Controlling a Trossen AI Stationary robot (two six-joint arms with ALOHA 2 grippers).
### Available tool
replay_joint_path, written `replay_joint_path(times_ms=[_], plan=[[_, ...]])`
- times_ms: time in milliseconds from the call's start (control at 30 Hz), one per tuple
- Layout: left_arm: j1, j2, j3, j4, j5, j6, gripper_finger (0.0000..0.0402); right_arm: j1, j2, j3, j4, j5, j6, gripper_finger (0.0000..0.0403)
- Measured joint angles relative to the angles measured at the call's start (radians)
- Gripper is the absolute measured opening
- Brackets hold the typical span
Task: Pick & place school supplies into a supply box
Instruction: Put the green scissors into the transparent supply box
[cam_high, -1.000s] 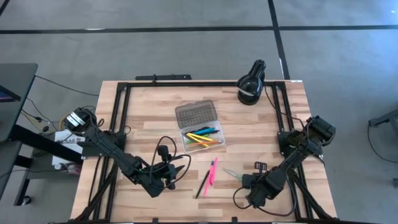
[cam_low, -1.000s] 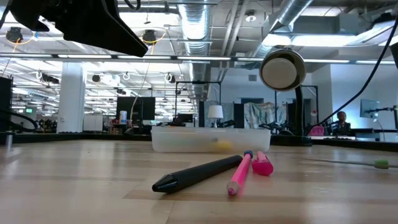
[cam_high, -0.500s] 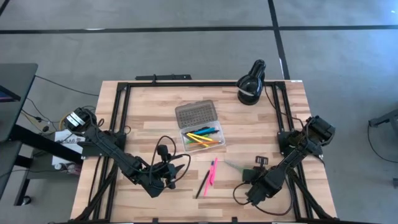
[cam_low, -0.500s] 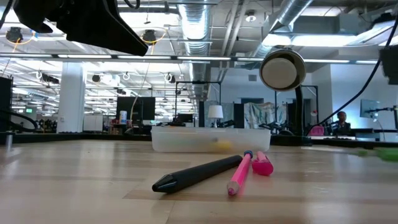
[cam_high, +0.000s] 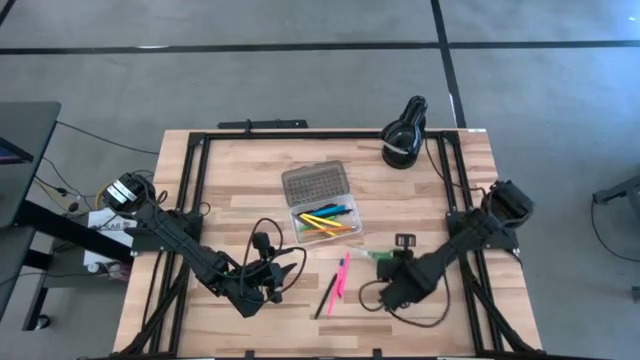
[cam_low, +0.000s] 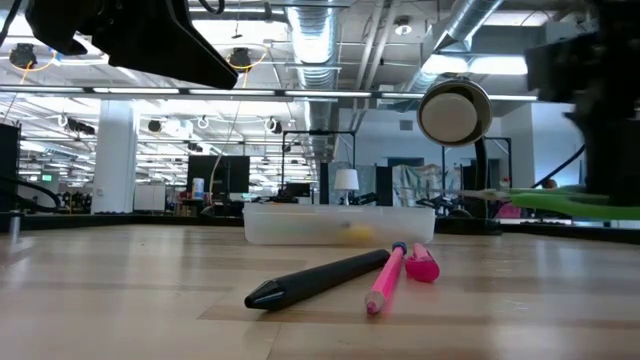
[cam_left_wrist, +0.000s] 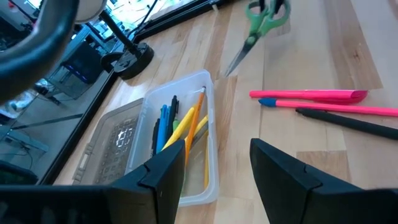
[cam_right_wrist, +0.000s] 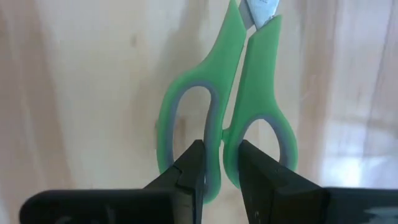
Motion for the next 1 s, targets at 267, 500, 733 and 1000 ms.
replay_joint_path(times_ms=[267, 500, 733, 1000], plan=[[-0.013, 0.0, 0.0, -0.071, -0.001, -0.058, 0.0177, -0.145, -0.001, 0.023, 0.006, 0.046, -0.174, 0.0063], [-0.022, 0.0, 0.0, -0.156, -0.009, -0.153, 0.0177, -0.276, -0.001, 0.091, 0.008, 0.046, -0.37, 0.0063], [-0.035, 0.0, 0.0, -0.184, -0.012, -0.197, 0.0177, -0.411, -0.002, 0.173, 0.092, 0.041, -0.655, 0.0063], [-0.049, 0.0, 0.0, -0.184, -0.018, -0.234, 0.0177, -0.578, 0.006, 0.187, 0.285, -0.075, -0.888, 0.0063]])
